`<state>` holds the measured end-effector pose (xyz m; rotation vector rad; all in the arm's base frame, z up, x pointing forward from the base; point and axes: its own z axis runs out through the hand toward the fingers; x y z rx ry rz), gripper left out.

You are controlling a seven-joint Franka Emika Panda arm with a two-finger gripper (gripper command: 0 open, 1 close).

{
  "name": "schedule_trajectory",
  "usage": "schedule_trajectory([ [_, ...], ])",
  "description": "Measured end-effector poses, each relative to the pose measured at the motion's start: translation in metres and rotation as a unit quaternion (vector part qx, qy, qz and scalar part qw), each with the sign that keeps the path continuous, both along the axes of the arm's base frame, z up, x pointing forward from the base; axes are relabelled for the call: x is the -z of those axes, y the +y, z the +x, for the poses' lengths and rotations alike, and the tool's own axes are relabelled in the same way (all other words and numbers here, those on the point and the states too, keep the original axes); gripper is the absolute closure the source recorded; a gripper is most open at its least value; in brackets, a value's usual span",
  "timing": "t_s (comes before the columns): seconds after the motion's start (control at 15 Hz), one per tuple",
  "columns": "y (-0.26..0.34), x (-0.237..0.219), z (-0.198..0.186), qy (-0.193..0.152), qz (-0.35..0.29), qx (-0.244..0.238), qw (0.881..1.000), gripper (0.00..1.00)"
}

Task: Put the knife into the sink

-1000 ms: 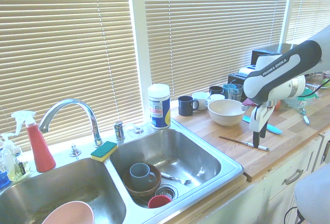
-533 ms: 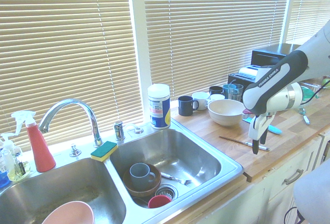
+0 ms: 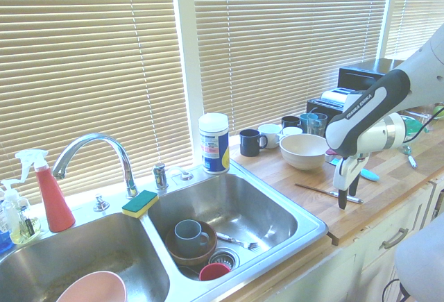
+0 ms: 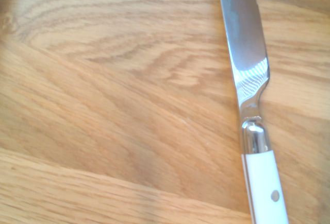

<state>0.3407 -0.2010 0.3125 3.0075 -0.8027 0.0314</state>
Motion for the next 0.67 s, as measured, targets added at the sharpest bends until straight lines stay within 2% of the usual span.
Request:
schedule_trajectory([
  [0.67,0.0046,0.0009,0.0066,-0.002,0.004,-0.001,1.000,1.00],
])
